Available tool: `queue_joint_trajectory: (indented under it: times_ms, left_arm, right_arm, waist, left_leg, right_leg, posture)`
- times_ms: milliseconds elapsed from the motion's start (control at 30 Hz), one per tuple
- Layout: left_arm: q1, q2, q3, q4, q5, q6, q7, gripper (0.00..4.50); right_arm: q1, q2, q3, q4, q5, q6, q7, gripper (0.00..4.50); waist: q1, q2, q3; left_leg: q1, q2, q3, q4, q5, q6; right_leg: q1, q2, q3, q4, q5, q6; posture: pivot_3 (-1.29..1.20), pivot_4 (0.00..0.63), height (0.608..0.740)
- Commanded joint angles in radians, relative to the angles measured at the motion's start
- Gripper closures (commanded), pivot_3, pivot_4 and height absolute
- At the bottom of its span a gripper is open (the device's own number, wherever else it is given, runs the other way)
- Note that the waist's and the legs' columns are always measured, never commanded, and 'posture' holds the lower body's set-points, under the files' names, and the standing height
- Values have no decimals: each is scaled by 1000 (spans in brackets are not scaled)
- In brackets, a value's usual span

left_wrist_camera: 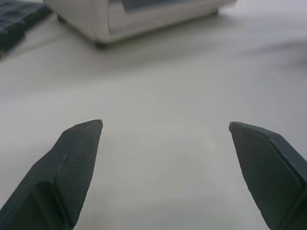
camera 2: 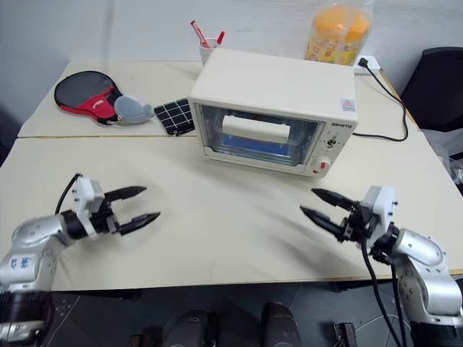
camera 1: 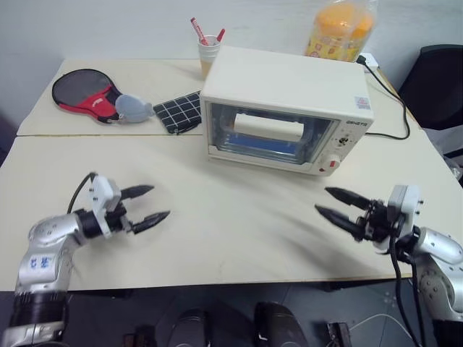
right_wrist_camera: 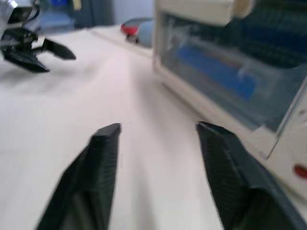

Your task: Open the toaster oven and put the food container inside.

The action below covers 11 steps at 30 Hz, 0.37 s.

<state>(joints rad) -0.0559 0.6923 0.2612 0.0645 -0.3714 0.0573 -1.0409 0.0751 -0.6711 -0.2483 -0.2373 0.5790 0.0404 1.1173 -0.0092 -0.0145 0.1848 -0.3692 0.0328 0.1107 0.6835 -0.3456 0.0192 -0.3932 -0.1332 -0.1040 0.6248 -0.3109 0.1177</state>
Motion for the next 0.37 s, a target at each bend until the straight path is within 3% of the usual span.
queue_joint_trajectory:
  times_ms: [33, 100, 367]
  left_arm:
    - [52, 25, 62, -51, 2, -83, -2, 0]
    - [93, 22, 83, -75, -6, -100, 10, 0]
    - [231, -13, 132, -204, -50, -112, 43, 0]
  right_arm:
    - [32, -4, 42, -14, -53, -112, 88, 544]
    - [34, 5, 64, 20, -69, -144, 106, 35]
    - [-24, 60, 106, 119, -101, -201, 83, 35]
  waist:
    - [5, 0, 0]
    - [7, 0, 0]
    - [6, 0, 0]
  left_leg:
    - [0, 0, 0, 0, 0, 0]
    - [0, 0, 0, 0, 0, 0]
    - [0, 0, -2, 0, -1, 0]
  right_leg:
    - [0, 0, 0, 0, 0, 0]
    - [0, -1, 0, 0, 0, 0]
    - [1, -4, -1, -1, 0, 0]
  posture:
    - [0, 150, 740]
    - [0, 150, 740]
    - [0, 150, 740]
